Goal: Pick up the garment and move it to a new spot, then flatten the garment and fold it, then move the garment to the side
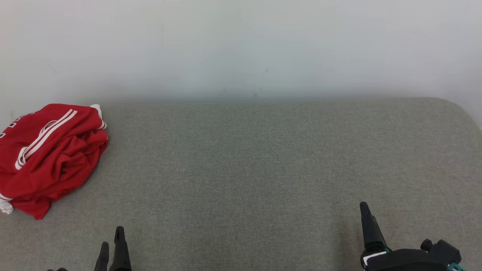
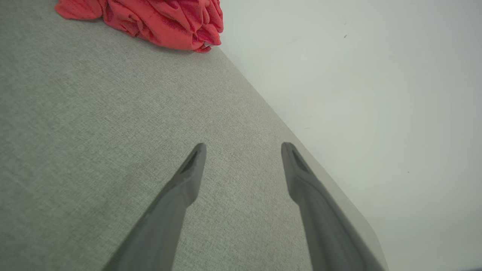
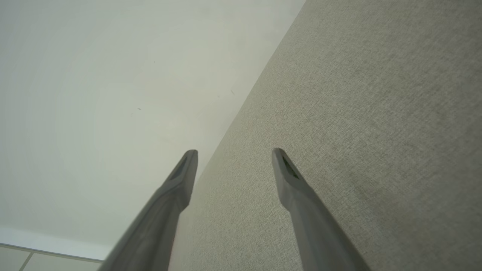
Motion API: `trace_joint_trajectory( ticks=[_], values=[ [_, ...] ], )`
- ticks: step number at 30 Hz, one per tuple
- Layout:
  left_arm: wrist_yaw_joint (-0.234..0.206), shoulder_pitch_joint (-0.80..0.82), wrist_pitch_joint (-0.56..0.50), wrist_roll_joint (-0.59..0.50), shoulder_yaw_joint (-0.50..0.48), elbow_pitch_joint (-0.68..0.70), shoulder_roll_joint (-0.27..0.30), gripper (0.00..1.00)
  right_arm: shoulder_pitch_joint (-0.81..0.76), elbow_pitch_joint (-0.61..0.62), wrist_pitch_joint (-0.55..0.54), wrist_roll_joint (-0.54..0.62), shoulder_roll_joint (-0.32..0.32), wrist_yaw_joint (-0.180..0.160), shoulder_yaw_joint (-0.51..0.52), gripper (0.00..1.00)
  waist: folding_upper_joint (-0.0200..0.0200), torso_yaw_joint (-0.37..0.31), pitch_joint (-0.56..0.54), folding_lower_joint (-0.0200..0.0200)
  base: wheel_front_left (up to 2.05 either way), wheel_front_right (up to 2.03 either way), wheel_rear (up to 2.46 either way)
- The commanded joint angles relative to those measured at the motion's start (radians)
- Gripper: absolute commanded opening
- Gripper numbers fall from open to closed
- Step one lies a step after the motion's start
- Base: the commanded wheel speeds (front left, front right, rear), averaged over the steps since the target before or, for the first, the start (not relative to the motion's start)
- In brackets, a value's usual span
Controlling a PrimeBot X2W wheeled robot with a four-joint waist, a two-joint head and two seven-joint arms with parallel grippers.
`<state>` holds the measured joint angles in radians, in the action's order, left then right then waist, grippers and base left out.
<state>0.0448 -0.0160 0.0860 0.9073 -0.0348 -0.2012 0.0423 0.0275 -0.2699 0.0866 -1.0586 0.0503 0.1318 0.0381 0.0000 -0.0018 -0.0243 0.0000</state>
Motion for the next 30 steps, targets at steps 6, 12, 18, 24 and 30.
trace_joint_trajectory(
  ticks=[6,12,18,24,30],
  values=[
    [-0.018,-0.006,0.021,-0.107,0.006,0.014,0.007,1.0,0.0,0.015,0.021,0.093,0.0,-0.001,-0.001,1.0,0.0,-0.001,-0.003,0.0,0.0,0.0,0.0],
    [-0.026,-0.015,0.038,-0.2,0.018,0.012,0.007,1.0,-0.005,0.013,0.038,0.203,0.0,-0.001,-0.01,1.0,0.0,-0.003,-0.007,0.0,0.0,0.0,0.0],
    [-0.035,-0.022,0.055,-0.277,0.024,0.006,0.007,1.0,-0.011,0.01,0.055,0.284,0.0,-0.001,-0.018,1.0,0.0,-0.004,-0.011,0.0,0.0,0.0,0.0],
    [-0.041,-0.026,0.071,-0.352,0.034,0.001,0.008,1.0,-0.014,0.004,0.071,0.363,0.0,-0.001,-0.023,1.0,0.0,-0.005,-0.014,0.0,0.0,0.0,0.0],
    [-0.038,-0.029,0.085,-0.426,0.042,0.006,0.008,1.0,-0.017,-0.001,0.086,0.417,0.0,-0.001,-0.025,1.0,0.0,-0.004,-0.017,0.0,0.0,0.0,0.0]
  ],
)
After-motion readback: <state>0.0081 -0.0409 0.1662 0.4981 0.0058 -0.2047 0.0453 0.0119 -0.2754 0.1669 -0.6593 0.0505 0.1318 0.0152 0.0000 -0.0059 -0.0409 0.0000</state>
